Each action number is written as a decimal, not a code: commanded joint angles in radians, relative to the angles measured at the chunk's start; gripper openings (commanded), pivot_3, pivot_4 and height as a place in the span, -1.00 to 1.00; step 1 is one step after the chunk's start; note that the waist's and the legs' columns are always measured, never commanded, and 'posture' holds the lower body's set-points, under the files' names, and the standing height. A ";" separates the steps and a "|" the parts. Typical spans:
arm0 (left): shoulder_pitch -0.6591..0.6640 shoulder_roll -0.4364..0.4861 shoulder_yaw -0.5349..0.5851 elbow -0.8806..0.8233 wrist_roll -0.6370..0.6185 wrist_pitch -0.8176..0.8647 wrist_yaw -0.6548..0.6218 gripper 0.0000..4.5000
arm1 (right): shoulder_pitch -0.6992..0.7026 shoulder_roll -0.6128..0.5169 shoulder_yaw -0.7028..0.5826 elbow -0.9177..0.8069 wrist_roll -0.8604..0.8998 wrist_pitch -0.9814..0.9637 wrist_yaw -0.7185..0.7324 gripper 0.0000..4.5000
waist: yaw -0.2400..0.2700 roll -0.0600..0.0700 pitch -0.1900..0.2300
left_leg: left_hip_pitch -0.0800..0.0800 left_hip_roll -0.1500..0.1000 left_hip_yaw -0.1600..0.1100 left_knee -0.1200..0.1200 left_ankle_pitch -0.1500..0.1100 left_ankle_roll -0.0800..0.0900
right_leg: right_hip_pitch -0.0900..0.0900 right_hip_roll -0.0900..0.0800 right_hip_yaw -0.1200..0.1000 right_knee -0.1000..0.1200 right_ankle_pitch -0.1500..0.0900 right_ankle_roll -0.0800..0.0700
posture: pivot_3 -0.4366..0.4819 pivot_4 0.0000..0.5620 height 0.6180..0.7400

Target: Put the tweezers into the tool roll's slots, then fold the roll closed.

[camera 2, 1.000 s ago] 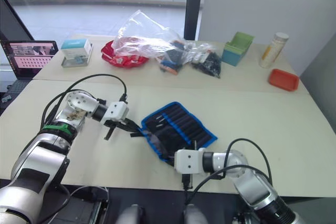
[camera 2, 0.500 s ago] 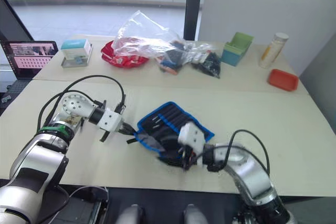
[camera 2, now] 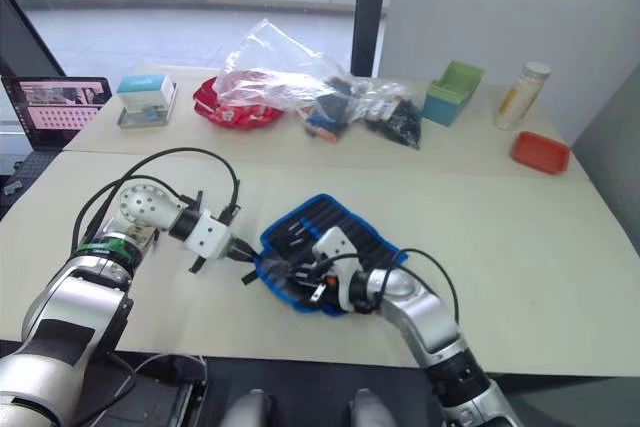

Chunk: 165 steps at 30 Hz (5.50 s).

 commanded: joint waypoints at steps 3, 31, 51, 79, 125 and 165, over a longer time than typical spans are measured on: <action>-0.020 0.022 0.019 0.008 0.040 0.074 0.024 -1.00 | 0.022 0.011 0.039 0.060 -0.073 -0.005 -0.026 -0.99 | -0.005 0.000 0.000 | 0.002 0.000 0.000 0.000 0.000 0.000 | 0.001 0.000 0.000 0.001 0.000 0.000 | -0.05 -0.47 0.72; 0.390 0.038 0.205 -0.907 -0.517 1.338 0.360 -0.54 | 0.007 0.070 0.036 0.091 -0.101 0.006 -0.040 -1.00 | -0.045 0.008 -0.004 | 0.013 0.002 -0.007 -0.002 -0.001 0.001 | 0.013 0.002 -0.004 0.001 -0.001 0.000 | -0.05 -0.47 0.72; 0.635 -0.086 0.178 -0.822 -0.326 1.149 0.531 -0.98 | -0.088 0.106 -0.024 0.001 -0.043 0.064 -0.034 -1.00 | -0.022 0.009 -0.004 | 0.012 0.000 -0.008 -0.001 0.000 0.001 | 0.015 0.001 -0.006 -0.002 -0.001 0.000 | -0.05 -0.47 0.72; 0.604 -0.098 0.182 -0.769 -0.297 1.104 0.496 -0.98 | 0.208 -0.138 0.014 -0.171 0.027 0.190 0.121 -1.00 | -0.016 0.019 -0.020 | 0.012 -0.001 -0.008 -0.003 -0.001 0.001 | 0.018 0.001 -0.005 -0.007 -0.002 0.000 | -0.05 -0.47 0.72; 1.154 0.169 1.065 -0.990 -0.621 1.261 0.673 0.71 | 0.535 -0.184 -0.833 -0.148 0.215 -0.241 0.004 1.00 | -0.022 0.012 -0.012 | 0.008 -0.001 -0.007 -0.013 -0.001 0.001 | 0.014 0.000 -0.002 -0.015 -0.003 -0.001 | -0.05 -0.47 0.72; 0.453 0.271 0.747 -0.006 -0.278 0.878 0.787 1.00 | 0.039 -0.466 -0.450 -0.451 0.591 0.233 0.216 1.00 | 0.004 0.004 -0.011 | 0.010 -0.002 -0.004 -0.014 0.000 0.000 | 0.013 0.000 0.001 -0.009 -0.007 -0.002 | -0.05 -0.47 0.72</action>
